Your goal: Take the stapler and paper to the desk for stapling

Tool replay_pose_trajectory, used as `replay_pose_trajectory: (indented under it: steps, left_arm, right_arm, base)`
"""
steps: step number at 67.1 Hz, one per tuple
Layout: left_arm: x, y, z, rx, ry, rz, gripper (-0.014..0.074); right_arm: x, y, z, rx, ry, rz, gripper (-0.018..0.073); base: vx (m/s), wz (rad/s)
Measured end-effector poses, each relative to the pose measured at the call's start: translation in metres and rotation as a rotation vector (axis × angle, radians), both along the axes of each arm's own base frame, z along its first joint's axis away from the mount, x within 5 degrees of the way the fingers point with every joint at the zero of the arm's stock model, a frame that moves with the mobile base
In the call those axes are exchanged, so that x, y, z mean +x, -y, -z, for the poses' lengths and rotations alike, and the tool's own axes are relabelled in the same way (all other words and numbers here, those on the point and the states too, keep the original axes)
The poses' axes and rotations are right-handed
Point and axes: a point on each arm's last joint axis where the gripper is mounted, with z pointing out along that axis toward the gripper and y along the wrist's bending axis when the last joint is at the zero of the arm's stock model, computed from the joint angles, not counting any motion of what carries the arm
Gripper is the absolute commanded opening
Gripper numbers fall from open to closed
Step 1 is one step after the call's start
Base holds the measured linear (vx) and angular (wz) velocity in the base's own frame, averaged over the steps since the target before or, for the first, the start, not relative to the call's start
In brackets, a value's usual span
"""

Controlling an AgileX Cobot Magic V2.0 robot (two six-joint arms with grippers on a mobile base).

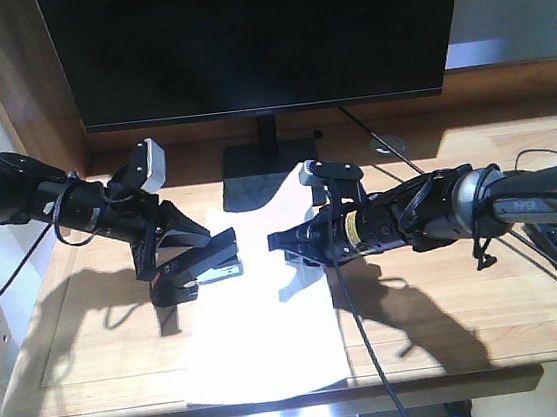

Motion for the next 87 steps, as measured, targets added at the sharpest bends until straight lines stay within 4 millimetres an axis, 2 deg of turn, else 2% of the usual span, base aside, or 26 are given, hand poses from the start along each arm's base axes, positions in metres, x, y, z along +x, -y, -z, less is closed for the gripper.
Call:
replay_pose_trajectory:
  steps: [20, 30, 39, 47, 58, 67, 76, 87]
  left_arm:
    - [0.0, 0.0, 0.0, 0.0, 0.0, 0.0, -0.0006]
    - [0.0, 0.0, 0.0, 0.0, 0.0, 0.0, -0.0006]
    - [0.0, 0.0, 0.0, 0.0, 0.0, 0.0, -0.0006]
    - [0.0, 0.0, 0.0, 0.0, 0.0, 0.0, -0.0006]
    - [0.0, 0.0, 0.0, 0.0, 0.0, 0.0, -0.0006]
    - [0.0, 0.0, 0.0, 0.0, 0.0, 0.0, -0.0006]
    - [0.0, 0.0, 0.0, 0.0, 0.0, 0.0, -0.0006]
    - [0.0, 0.0, 0.0, 0.0, 0.0, 0.0, -0.0006]
  right_arm:
    - [0.007, 0.005, 0.002, -0.052, 0.037, 0.057, 0.0555]
    - [0.012, 0.012, 0.002, -0.127, 0.088, 0.1, 0.0666]
    - [0.015, 0.018, 0.001, -0.198, 0.138, 0.121, 0.0676]
    - [0.016, 0.02, -0.013, -0.212, 0.185, 0.12, 0.0659]
    - [0.014, 0.023, -0.054, -0.195, 0.289, 0.117, 0.0631]
    - [0.007, 0.032, -0.089, -0.184, 0.369, 0.14, 0.0619]
    - [-0.015, 0.05, -0.117, -0.21, 0.435, 0.175, 0.0615]
    - [-0.056, 0.069, -0.149, -0.254, 0.542, 0.149, 0.0606]
  base:
    - [0.0, 0.0]
    - [0.0, 0.0]
    - [0.0, 0.0]
    - [0.0, 0.0]
    - [0.0, 0.0]
    - [0.0, 0.0]
    - [0.0, 0.0]
    - [0.0, 0.0]
